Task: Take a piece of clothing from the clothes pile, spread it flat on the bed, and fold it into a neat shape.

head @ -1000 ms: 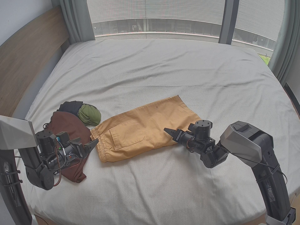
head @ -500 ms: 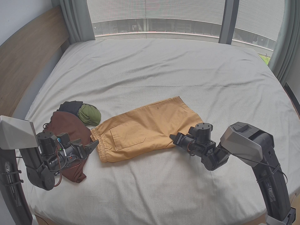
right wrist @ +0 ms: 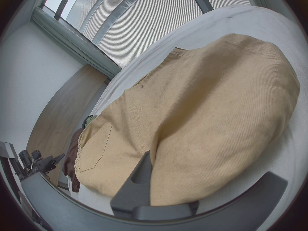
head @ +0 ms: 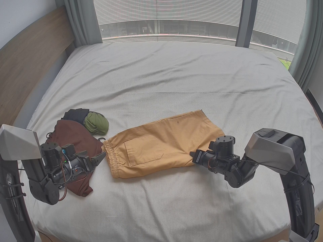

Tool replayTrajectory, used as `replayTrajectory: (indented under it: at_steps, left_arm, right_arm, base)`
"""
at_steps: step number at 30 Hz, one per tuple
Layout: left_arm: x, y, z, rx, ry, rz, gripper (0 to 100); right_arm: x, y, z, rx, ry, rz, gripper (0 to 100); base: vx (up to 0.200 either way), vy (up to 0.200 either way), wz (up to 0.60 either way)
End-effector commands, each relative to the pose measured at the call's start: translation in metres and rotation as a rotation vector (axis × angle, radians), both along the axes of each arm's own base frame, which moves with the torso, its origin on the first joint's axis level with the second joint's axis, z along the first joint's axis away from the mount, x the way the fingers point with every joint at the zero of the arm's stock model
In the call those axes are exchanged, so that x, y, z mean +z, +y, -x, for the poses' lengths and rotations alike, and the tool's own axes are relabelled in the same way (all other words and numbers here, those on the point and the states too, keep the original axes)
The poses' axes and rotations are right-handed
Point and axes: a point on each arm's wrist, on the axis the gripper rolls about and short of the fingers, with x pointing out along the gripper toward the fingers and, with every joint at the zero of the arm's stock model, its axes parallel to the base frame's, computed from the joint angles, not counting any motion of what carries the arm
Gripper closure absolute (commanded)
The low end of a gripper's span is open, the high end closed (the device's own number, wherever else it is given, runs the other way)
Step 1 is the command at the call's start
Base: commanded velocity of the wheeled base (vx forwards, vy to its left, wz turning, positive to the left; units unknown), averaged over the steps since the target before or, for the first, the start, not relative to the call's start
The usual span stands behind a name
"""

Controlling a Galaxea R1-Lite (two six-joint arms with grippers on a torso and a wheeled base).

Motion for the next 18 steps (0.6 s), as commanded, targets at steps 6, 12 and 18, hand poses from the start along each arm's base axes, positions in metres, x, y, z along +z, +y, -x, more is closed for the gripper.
replayTrajectory:
  at_steps: [6, 12, 18]
  left_arm:
    - [-0.002, 0.000, -0.001, 0.001, 0.005, 0.001, 0]
    - [-0.002, 0.000, 0.000, 0.001, 0.005, 0.001, 0]
    - [-0.002, 0.001, -0.001, 0.002, 0.004, 0.001, 0]
  right_arm:
    - [0.017, -0.005, 0.048, 0.029, 0.078, 0.056, 100]
    - [0.013, -0.021, 0.077, 0.016, 0.125, 0.142, 100]
    - [0.005, -0.032, 0.099, 0.013, 0.145, 0.159, 100]
  base:
    - [0.000, 0.000, 0.00]
    - [0.000, 0.000, 0.00]
    - [0.000, 0.000, 0.00]
